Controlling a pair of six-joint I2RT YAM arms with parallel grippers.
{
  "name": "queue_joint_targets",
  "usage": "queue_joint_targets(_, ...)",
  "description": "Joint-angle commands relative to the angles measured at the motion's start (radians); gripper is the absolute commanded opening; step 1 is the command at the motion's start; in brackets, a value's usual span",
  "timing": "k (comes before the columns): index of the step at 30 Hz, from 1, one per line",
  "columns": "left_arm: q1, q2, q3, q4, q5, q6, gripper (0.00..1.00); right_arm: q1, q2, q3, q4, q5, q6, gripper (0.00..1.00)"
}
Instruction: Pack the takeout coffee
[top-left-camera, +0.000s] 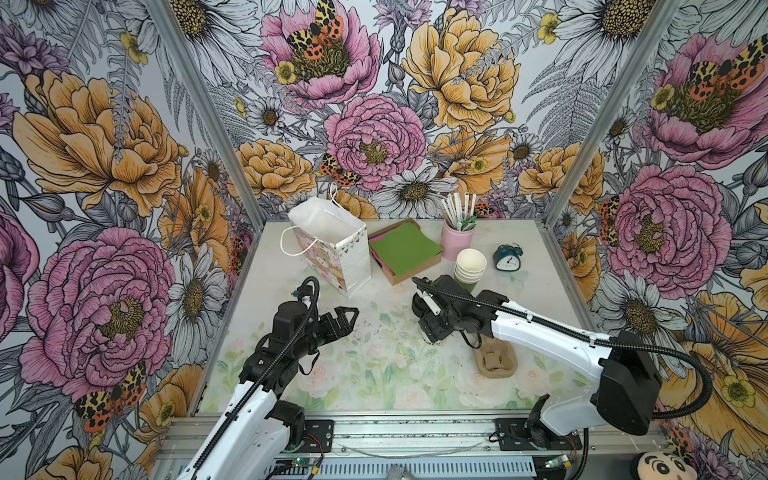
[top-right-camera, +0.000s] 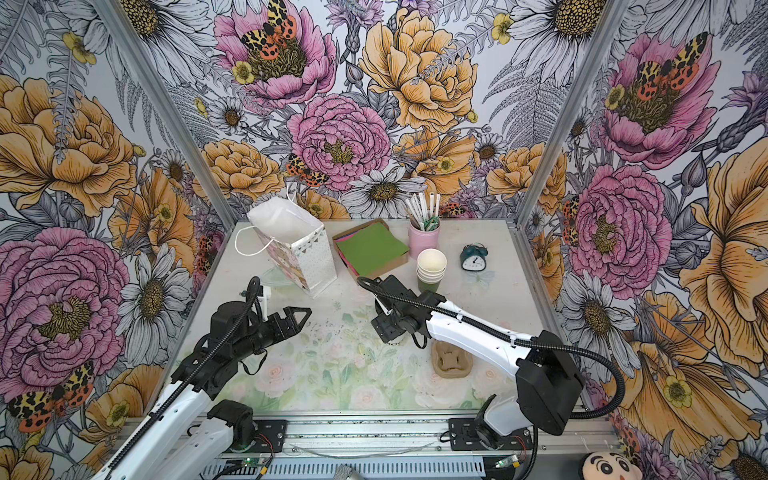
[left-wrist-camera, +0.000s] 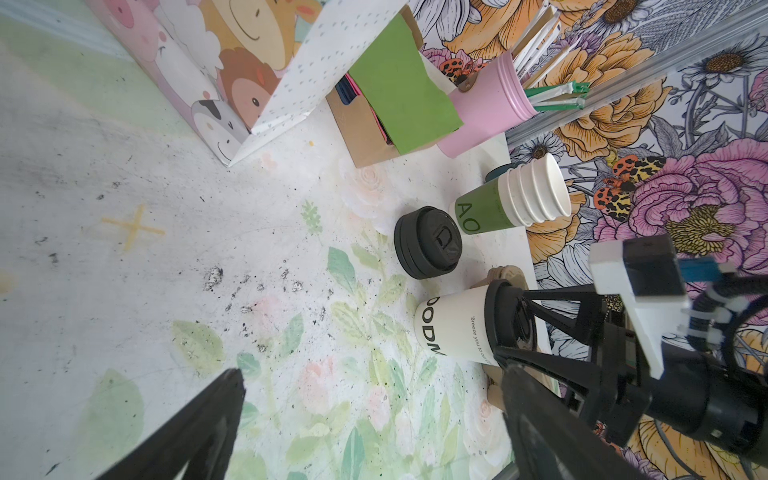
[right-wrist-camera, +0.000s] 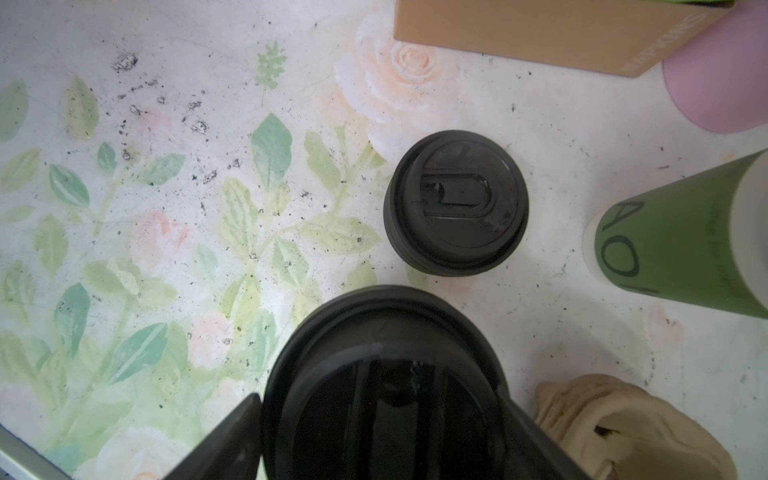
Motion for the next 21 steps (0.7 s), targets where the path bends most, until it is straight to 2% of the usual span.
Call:
queue_joint_targets(1,0.013,-0.002,0.026,0.008,-0.022,0.021,0.98,-0.007,0.010,-0.031,-0.087,0.023,0.015,0.83)
queue_joint_targets(11,0.019,0.008,0.040,0.006,-0.032,0.040,0.99,-0.006,-0.052,0.026,-0.088,-0.032,0.023,0.97)
queue_joint_targets(21,0.024,0.020,0.047,0.008,-0.035,0.046,0.99,-0.007,-0.137,0.081,-0.090,-0.046,0.026,0.99)
